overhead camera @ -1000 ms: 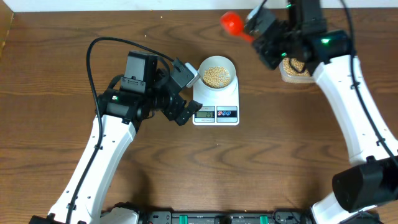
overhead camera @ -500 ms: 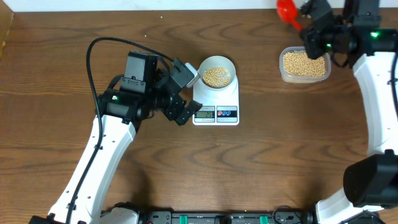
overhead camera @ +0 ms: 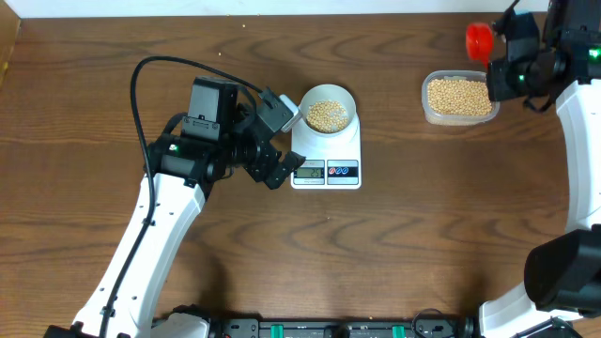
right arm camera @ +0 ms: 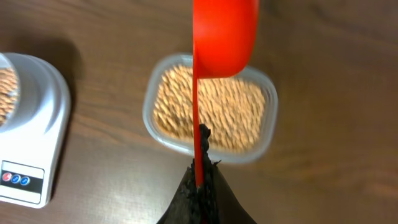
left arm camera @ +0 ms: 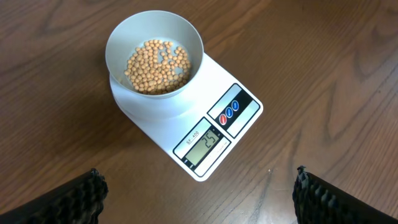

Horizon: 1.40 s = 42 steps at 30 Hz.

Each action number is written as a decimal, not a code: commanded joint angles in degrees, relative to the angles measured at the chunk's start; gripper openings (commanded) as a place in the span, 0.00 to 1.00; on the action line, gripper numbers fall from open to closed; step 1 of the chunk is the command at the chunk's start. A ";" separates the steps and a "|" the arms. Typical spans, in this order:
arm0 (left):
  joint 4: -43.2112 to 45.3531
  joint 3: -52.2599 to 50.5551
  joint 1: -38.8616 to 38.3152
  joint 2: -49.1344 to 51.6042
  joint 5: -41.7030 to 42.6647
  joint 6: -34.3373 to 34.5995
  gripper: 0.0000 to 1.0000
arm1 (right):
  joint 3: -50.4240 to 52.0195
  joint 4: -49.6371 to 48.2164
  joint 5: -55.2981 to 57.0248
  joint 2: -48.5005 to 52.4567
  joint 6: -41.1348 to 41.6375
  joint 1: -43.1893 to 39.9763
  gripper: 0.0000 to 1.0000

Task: Scoop item into bowl and weigh 50g on scale
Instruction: 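Lift the empty scoop and carry it right to the chickpea tub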

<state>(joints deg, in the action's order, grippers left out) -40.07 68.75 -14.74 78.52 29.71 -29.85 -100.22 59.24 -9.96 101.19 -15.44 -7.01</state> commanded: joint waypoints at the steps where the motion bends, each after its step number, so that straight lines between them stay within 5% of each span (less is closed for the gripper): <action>1: 0.00 -0.28 -0.07 0.00 0.72 -0.33 0.98 | -0.59 2.64 5.29 -0.13 5.55 -0.07 0.01; 19: 0.00 -0.28 -0.07 0.00 0.72 -0.33 0.98 | -0.15 14.75 12.79 0.35 15.69 2.80 0.01; 42: 0.00 -0.28 -0.07 0.00 0.72 -0.33 0.98 | -0.15 9.31 17.14 8.13 17.97 6.99 0.01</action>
<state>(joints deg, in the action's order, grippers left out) -40.07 68.75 -14.74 78.52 29.71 -29.85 -100.20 69.08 5.85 109.03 1.39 -0.67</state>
